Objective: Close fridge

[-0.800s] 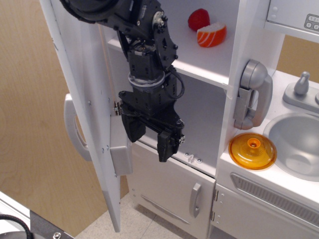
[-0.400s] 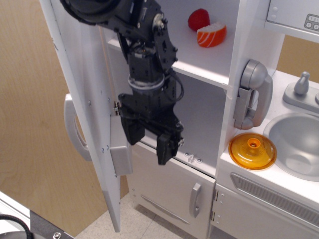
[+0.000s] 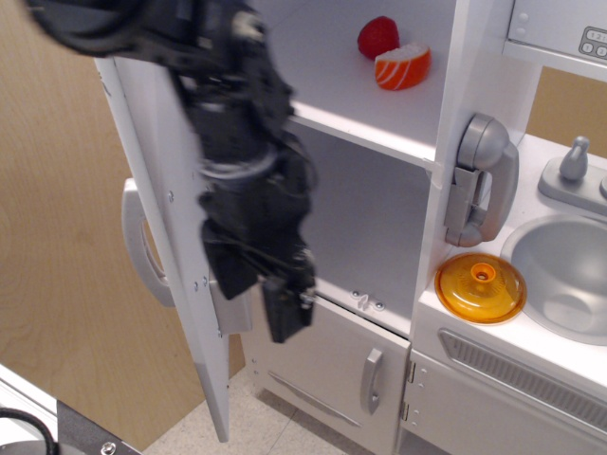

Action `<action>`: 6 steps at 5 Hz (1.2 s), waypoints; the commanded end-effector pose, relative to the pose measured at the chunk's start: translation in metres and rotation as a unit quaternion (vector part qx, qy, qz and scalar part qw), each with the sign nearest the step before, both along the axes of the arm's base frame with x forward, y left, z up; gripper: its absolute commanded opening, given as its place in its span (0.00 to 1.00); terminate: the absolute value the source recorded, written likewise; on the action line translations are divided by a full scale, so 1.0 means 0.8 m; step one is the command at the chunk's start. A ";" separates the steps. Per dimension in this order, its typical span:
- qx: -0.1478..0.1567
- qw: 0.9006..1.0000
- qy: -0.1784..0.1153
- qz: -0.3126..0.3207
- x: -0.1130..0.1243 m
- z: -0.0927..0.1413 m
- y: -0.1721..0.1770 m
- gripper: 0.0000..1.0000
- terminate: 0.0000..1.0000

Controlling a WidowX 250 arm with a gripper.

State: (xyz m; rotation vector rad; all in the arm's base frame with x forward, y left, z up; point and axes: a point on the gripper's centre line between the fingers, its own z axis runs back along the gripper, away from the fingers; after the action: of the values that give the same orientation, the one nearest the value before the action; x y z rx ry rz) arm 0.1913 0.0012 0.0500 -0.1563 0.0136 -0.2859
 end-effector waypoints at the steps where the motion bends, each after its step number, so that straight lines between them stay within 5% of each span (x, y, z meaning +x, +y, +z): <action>1: 0.002 1.000 -0.026 -0.012 -0.037 0.020 0.023 1.00 0.00; 4: 0.000 0.998 -0.021 -0.051 -0.083 0.046 0.081 1.00 0.00; 6: 0.057 0.995 -0.063 -0.047 -0.059 0.064 0.136 1.00 0.00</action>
State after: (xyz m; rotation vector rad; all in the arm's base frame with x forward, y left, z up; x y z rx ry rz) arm 0.1420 0.1043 0.0939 -0.0485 -0.0713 -0.3770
